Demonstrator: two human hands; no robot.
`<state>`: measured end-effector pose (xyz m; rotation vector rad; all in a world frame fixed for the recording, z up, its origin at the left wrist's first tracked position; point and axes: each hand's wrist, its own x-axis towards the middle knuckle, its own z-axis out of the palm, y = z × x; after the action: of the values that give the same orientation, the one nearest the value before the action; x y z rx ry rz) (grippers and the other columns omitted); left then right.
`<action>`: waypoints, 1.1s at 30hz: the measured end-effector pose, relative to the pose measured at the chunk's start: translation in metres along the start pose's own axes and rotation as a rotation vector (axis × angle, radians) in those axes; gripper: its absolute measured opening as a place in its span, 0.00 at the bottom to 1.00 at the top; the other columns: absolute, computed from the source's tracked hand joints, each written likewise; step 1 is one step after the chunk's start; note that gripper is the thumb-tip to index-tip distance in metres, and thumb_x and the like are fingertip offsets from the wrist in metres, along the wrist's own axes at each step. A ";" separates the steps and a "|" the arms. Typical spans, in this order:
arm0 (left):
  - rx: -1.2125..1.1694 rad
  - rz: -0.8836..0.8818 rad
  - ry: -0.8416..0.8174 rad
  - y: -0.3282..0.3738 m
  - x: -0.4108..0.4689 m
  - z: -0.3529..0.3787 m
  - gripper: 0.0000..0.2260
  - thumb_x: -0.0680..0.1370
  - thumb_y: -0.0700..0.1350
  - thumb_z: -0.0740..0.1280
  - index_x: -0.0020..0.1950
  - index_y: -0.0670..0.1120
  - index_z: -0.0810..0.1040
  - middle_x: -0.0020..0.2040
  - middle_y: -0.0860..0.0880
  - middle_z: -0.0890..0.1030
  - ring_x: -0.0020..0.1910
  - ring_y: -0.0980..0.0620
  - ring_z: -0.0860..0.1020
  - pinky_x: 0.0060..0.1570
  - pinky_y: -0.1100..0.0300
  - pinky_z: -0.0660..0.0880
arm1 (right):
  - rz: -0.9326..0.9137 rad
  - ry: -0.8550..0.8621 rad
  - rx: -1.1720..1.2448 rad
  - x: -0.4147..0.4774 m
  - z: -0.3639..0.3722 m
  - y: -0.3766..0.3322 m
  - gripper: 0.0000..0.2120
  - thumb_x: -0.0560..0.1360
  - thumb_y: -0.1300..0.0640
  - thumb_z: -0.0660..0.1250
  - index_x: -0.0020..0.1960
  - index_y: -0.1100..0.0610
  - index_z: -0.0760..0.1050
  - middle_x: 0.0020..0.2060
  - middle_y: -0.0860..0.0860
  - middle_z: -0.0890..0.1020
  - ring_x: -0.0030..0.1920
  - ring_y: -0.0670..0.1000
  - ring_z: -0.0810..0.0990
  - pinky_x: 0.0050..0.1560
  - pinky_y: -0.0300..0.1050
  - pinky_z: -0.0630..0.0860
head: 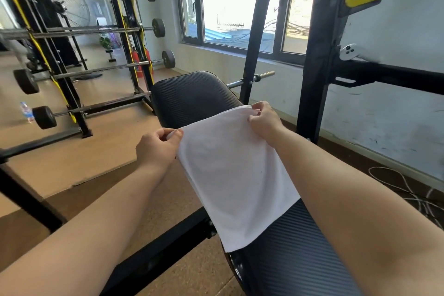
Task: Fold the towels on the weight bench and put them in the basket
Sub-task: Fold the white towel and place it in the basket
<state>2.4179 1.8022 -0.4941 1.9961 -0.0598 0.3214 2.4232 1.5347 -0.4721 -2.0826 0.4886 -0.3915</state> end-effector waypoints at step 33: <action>-0.167 -0.143 0.021 -0.002 0.019 -0.015 0.13 0.81 0.58 0.66 0.54 0.49 0.77 0.49 0.48 0.82 0.44 0.48 0.81 0.35 0.55 0.79 | -0.033 0.266 -0.009 0.011 -0.006 -0.008 0.10 0.81 0.49 0.63 0.56 0.52 0.79 0.44 0.50 0.86 0.46 0.54 0.87 0.53 0.53 0.83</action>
<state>2.4333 1.8187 -0.4854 1.8200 0.0673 0.2372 2.4310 1.5287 -0.4615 -2.0597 0.6132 -0.6916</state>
